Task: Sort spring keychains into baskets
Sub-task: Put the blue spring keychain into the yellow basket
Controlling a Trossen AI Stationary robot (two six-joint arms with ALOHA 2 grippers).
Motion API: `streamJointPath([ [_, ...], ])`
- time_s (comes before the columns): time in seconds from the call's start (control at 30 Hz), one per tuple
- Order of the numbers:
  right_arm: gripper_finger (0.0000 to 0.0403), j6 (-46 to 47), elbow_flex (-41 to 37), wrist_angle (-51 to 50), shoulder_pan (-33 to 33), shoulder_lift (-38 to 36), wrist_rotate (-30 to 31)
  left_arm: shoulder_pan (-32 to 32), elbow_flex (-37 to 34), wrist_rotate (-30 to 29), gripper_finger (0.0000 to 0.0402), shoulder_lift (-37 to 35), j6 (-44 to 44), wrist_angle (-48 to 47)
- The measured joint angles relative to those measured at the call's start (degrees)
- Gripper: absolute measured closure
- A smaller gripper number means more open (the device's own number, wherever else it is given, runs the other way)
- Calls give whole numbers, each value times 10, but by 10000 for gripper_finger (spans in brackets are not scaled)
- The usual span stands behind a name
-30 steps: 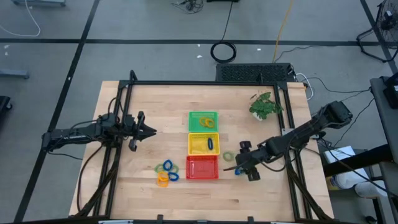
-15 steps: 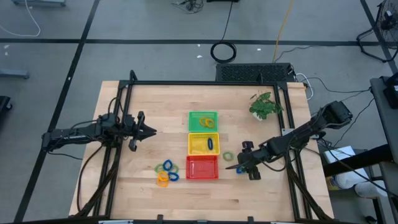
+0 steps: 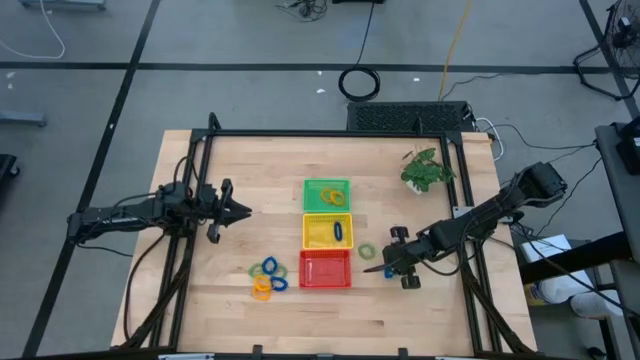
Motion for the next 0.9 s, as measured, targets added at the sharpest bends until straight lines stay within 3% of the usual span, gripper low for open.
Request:
streamJointPath([
  [0.33, 371, 0, 0, 0, -1, -4, -31, 0, 0, 0, 341, 0, 0, 0],
  [0.63, 368, 0, 0, 10, -1, -63, -26, 0, 0, 0, 341, 0, 0, 0],
  [0.9, 380, -110, 0, 153, -11, -56, 77, 0, 0, 0, 341, 0, 0, 0],
])
